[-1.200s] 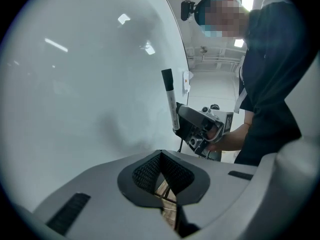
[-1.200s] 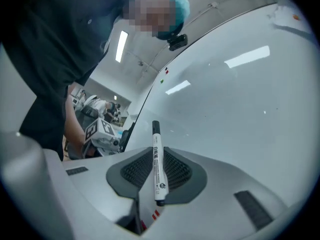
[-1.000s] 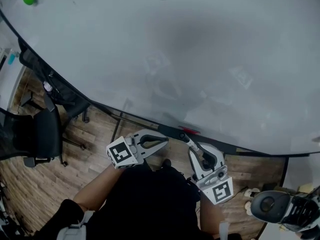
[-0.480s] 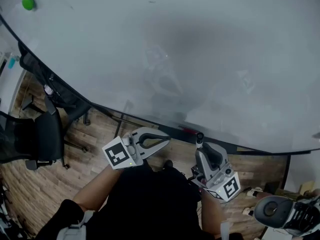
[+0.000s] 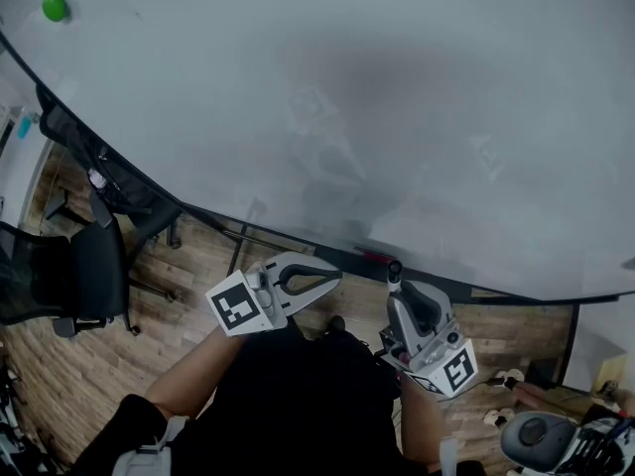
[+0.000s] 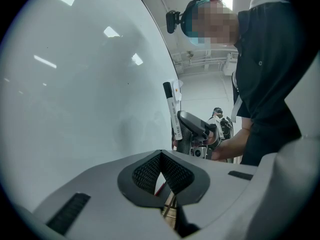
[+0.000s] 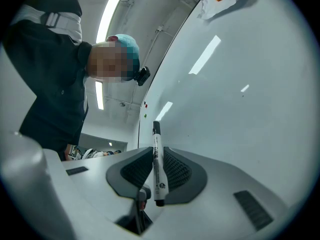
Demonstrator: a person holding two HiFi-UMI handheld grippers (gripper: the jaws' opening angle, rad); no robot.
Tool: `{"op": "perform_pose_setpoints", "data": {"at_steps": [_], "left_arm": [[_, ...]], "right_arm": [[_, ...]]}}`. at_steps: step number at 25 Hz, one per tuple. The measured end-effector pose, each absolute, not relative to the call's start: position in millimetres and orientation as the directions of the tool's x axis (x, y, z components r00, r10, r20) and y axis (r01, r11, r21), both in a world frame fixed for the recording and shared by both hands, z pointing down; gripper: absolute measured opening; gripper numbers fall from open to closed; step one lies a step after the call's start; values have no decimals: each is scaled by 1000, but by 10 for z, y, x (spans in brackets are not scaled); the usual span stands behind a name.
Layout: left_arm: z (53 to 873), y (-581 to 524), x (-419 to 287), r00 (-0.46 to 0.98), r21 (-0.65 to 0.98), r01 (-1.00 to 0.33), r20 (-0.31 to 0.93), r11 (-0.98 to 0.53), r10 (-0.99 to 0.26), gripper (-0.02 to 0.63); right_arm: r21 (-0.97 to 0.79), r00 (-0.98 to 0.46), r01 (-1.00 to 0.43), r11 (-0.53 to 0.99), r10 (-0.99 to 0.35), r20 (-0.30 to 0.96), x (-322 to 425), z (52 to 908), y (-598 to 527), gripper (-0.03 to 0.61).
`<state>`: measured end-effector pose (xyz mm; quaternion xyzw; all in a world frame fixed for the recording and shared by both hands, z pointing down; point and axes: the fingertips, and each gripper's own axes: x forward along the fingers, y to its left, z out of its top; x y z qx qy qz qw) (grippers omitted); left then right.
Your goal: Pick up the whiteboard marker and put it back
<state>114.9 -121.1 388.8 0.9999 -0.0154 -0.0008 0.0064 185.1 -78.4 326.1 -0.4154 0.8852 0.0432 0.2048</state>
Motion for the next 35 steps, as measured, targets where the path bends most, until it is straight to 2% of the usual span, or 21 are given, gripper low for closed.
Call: {"op": "perform_pose_setpoints", "data": {"at_steps": [17,35], "left_arm": [[3867,-1261,1173,999,17,-38,-9,-999,-38,9],[3988,-1298,1064,998,42,-71,5,-997,-70,9]], "right_arm": [[-77,-572,-760,645,-721,-392,1868,3270,-829,74],[89,-539,-842,532,-830,-143,2048,3804,-989,72]]}}
